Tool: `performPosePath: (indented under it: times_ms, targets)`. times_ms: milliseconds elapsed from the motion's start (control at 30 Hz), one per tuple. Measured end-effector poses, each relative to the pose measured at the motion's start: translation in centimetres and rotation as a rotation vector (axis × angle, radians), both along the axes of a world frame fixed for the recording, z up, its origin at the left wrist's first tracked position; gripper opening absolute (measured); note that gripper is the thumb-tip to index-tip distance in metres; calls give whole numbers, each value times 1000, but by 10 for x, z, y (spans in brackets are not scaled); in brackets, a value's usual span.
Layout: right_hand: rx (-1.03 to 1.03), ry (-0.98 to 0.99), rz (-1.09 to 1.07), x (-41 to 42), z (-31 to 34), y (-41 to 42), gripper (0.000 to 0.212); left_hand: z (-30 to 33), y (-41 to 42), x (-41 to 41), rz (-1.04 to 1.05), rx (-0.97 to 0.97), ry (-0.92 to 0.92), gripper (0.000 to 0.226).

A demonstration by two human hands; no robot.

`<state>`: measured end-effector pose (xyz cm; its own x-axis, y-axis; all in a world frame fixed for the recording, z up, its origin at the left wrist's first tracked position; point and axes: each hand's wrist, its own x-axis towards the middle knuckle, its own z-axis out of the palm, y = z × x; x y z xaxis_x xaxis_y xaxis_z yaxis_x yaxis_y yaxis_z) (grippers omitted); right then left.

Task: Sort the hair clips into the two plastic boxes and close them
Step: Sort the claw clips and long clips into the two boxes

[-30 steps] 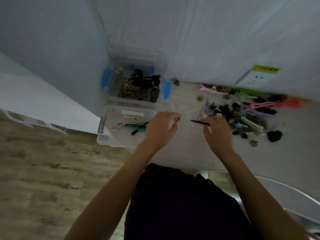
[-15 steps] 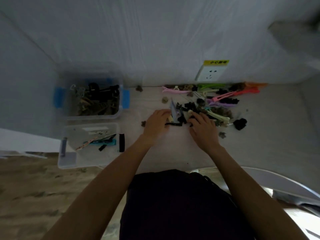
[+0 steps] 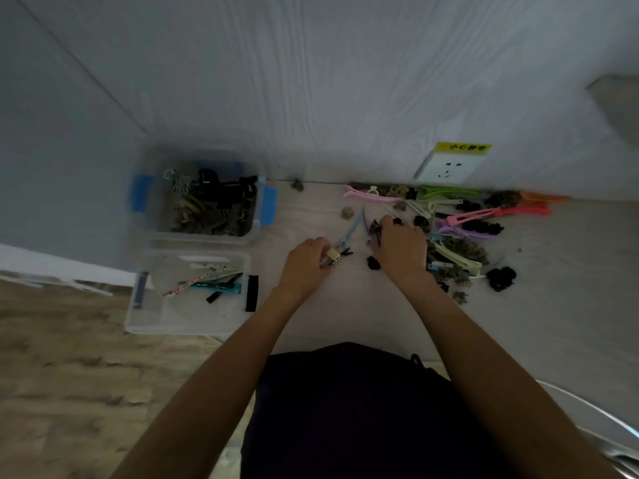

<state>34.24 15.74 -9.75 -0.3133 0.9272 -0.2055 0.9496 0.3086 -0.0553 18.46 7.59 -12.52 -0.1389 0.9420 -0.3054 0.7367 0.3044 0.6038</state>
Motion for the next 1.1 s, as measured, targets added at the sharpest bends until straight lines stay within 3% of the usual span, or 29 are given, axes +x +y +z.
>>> performPosePath:
  times_ms: [267, 433, 600, 933, 1100]
  targets:
    - [-87, 274, -130, 18, 1, -8, 24, 4, 1, -1, -63, 0, 105, 17]
    - [19, 66, -16, 18, 3, 12, 21, 7, 0, -1, -52, 52, 121, 17]
    - [-37, -23, 25, 7, 0, 14, 21, 25, 21, 0, 69, 191, 38, 17]
    - [-36, 34, -61, 30, 1, 11, 26, 12, 68, 24, -54, -13, 200, 35]
    - [-26, 3, -43, 35, -5, 8, 26, 7, 65, 23, -39, -58, 225, 29]
